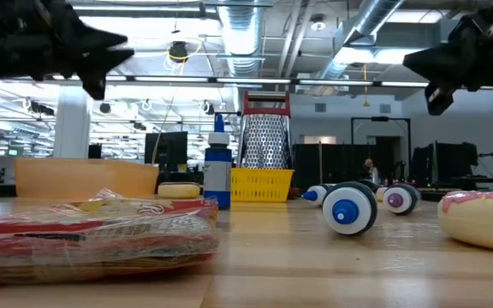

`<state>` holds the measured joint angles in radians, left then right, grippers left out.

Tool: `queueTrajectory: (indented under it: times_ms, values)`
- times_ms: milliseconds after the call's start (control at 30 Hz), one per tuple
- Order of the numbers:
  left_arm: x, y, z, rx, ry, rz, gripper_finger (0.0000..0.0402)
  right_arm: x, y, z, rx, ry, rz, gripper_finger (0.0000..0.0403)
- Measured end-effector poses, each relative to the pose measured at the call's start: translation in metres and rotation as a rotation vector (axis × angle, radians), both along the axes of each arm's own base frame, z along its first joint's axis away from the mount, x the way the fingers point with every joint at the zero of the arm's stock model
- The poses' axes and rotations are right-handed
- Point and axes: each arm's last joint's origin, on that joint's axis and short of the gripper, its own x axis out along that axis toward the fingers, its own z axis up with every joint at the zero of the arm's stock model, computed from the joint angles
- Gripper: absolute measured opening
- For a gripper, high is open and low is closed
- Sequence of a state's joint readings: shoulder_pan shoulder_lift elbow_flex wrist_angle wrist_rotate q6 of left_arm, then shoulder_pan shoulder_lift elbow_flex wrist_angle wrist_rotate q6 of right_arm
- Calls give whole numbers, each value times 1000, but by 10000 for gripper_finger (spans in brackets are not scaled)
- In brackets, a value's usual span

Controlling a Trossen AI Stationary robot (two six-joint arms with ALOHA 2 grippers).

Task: Pick & Place Food Item
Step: Put the purple donut into the yellow bin

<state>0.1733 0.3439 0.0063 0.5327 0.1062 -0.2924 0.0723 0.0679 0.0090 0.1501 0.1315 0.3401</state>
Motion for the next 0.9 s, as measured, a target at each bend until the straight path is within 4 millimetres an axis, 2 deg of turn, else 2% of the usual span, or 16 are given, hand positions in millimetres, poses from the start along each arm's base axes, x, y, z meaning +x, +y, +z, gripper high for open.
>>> queueTrajectory:
  times_ms: [200, 367, 567, 733, 900]
  values:
    - [1, -6, 7, 18, -66, -180, 117, 3, 8, -1, 18, 16, 153, 8]
    - [2, -15, 13, 23, -130, -358, 117, 5, 13, 5, 27, -43, 176, 8]
    - [4, -29, 19, 36, -213, -471, 117, 7, 21, 17, -33, -158, 215, 8]
    - [3, -40, 26, 171, -339, -501, 117, 8, 24, 23, -23, -229, 239, 8]
    - [3, -44, 31, 288, -444, -363, 117, 11, 27, 23, -38, -231, 251, 8]
